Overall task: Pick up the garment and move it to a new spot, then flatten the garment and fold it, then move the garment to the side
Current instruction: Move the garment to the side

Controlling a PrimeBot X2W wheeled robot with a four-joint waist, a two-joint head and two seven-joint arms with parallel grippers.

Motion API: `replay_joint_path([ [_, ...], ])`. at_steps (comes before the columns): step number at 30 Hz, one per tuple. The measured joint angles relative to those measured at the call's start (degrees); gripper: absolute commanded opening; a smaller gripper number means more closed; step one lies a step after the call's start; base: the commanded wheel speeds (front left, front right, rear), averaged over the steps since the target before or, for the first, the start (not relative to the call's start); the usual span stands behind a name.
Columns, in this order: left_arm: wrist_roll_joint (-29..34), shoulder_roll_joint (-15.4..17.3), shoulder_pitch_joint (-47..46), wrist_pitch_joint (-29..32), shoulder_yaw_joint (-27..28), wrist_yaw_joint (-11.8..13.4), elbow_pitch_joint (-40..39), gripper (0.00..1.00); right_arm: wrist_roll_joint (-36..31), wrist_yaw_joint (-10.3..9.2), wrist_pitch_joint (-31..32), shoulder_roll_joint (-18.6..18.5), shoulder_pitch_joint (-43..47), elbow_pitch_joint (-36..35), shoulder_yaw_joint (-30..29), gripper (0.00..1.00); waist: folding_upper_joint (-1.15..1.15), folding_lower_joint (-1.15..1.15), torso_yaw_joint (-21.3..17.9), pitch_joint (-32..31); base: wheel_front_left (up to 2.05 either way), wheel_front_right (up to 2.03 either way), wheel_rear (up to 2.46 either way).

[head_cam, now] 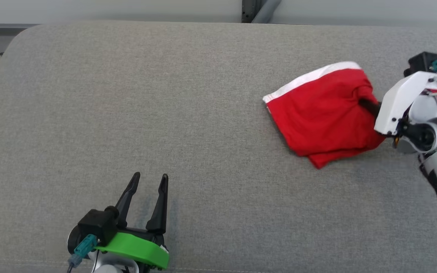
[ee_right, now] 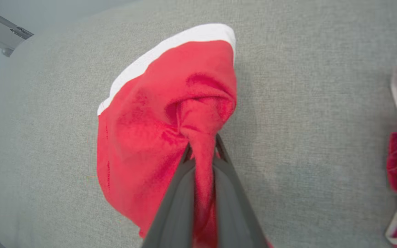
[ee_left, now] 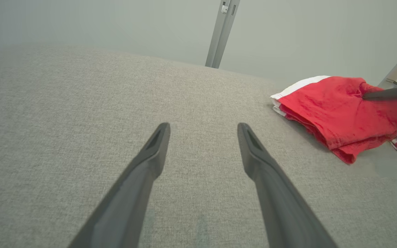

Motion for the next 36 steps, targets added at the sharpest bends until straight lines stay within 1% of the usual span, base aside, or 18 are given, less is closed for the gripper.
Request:
replay_joint_path([
  [5, -0.49, -0.55, -0.69, 0.0, -0.07, 0.0, -0.25, 1.0, -0.62, -0.01, 5.83, -5.99, -4.24, -3.19, 0.16, 0.0, 0.0, 0.0, -2.03, 0.45, 0.0, 0.0, 0.0],
  [11, -1.1, -1.02, -1.03, 0.0, 0.1, 0.0, -0.48, 1.0, -1.81, 0.0, 14.34, -10.98, -5.52, -6.12, -2.79, 0.0, 0.0, 0.0, -2.66, 1.81, 0.0, 0.0, 0.0],
  [13, -1.13, -1.07, -1.04, 0.0, 0.13, 0.0, -0.49, 1.0, -3.23, 0.0, 16.44, -12.63, -5.5, -6.78, -4.27, 0.0, 0.0, 0.0, -2.73, 2.29, 0.0, 0.0, 0.0],
  [16, -1.12, -1.02, -1.11, 0.0, -0.22, 0.0, -0.23, 1.0, -5.56, 0.0, 18.31, -14.43, -5.45, -7.48, -7.06, 0.0, 0.0, 0.0, -2.79, 3.04, 0.0, 0.0, 0.0],
  [20, -1.12, -0.53, -2.01, 0.0, -0.96, 0.0, -0.07, 1.0, -8.95, 0.0, 19.74, -15.07, -5.47, -7.98, -10.91, 0.0, 0.0, 0.0, -2.74, 4.2, 0.0, 0.0, 0.0],
  [24, -1.25, -0.21, -2.58, 0.0, -1.41, 0.0, 0.19, 1.0, -13.68, 0.01, 20.37, -16.18, -4.67, -8.44, -14.01, 0.0, 0.0, 0.0, -2.5, 5.39, 0.0, 0.0, 0.0],
  [26, -1.58, -0.05, -2.88, 0.0, -1.48, 0.0, 0.27, 1.0, -16.75, 0.01, 19.52, -16.61, -3.59, -8.31, -15.94, 0.0, 0.0, 0.0, -2.35, 5.97, 0.0, 0.0, 0.0],
  [29, -1.85, 0.23, -3.13, 0.0, -1.51, 0.0, 0.77, 1.0, -23.06, 0.01, 16.75, -17.93, -1.24, -8.31, -16.59, 0.0, 0.0, 0.0, -2.25, 6.99, 0.0, 0.0, 0.0],
  [33, -2.19, 0.83, -3.63, 0.0, -1.69, 0.0, 1.85, 1.0, -29.44, 0.04, 12.85, -14.59, 1.46, -8.1, -19.74, 0.0, 0.0, 0.0, -2.27, 8.34, 0.0, 0.0, 0.0],
  [35, -2.23, 1.13, -3.8, 0.0, -1.58, 0.0, 1.97, 1.0, -32.57, 0.04, 10.7, -13.78, 3.15, -8.22, -20.11, 0.0, 0.0, 0.0, -2.27, 8.79, 0.0, 0.0, 0.0],
  [36, -2.33, 1.22, -3.81, 0.0, -1.42, 0.0, 2.05, 1.0, -33.77, 0.04, 9.35, -13.57, 3.68, -8.22, -20.53, 0.03, 0.0, 0.0, -2.28, 8.94, 0.0, 0.0, 0.0],
])
